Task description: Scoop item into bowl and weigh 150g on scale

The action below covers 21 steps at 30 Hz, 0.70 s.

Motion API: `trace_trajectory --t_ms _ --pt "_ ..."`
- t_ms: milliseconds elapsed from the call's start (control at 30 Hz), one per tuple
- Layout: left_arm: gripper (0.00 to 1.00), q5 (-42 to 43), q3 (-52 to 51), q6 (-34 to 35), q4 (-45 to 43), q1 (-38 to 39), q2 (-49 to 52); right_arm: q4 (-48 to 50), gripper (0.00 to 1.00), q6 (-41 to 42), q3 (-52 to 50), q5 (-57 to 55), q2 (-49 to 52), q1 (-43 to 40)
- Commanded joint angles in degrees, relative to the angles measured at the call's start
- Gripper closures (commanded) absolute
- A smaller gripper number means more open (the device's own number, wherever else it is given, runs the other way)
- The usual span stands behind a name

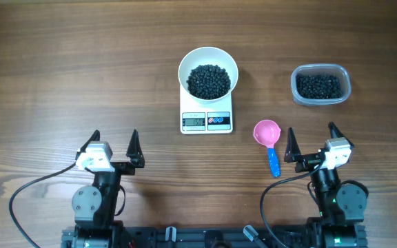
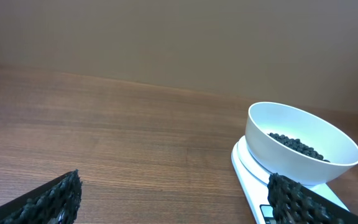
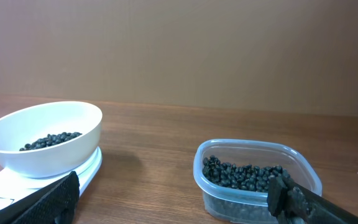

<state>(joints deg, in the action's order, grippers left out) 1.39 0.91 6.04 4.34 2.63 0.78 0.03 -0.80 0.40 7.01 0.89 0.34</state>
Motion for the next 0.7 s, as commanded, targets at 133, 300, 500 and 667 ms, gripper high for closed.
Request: trace_trajectory --t_ms 133,300,500,667 --pt "0.00 0.46 -0.59 -1.14 -0.04 0.24 -0.61 0.17 0.00 -0.70 -0.09 -1.01 -0.61 0.24" --pt "0.00 0.46 -0.59 -1.14 -0.04 0.24 -0.61 0.17 0.00 -0.68 -0.09 -1.01 -0.61 0.24" --pt "0.00 0.46 -0.59 -1.14 -0.04 0.24 -0.61 0.17 0.00 -0.70 -0.09 -1.01 -0.61 0.24" --pt "0.00 0.46 -0.59 -1.14 -0.04 0.24 -0.61 0.17 0.00 -0.68 -0.09 -1.01 -0.61 0.24"
